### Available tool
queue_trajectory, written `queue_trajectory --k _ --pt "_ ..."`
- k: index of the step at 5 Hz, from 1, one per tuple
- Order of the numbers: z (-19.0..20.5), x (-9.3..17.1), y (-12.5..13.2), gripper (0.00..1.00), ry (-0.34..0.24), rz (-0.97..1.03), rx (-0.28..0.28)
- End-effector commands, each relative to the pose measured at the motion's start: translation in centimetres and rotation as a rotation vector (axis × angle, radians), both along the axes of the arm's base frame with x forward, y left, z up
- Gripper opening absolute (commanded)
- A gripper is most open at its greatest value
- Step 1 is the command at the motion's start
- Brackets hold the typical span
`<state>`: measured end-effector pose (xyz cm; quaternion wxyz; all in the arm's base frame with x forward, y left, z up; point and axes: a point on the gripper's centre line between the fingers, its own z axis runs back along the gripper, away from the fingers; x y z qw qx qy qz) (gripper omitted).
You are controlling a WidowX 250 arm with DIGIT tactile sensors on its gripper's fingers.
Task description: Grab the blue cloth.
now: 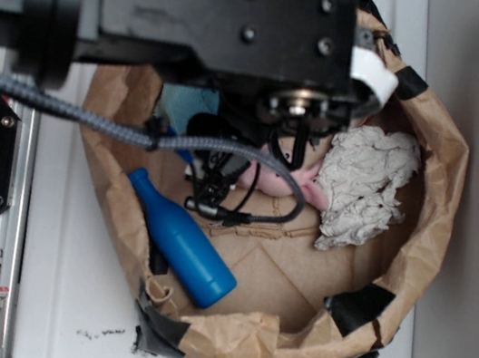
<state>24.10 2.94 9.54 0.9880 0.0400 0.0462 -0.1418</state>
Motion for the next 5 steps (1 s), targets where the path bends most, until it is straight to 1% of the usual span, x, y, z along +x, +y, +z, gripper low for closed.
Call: queue_trajectory --k 1,2,3,4,5 --pt "-3.9 -2.0 2.3 1.00 -0.012 -0.043 -0.035" --pt "-5.6 -3.4 4.3 1.00 0.021 -0.042 -0.011" --pt "-6.1 -3.3 5.2 0.99 -0.024 -0.025 -0.014" --pt "-6.3 -3.7 4.8 0.00 -0.043 -0.011 -0.014" --pt "-6.5 -3.8 4.3 0.00 -0.049 -0.020 0.015"
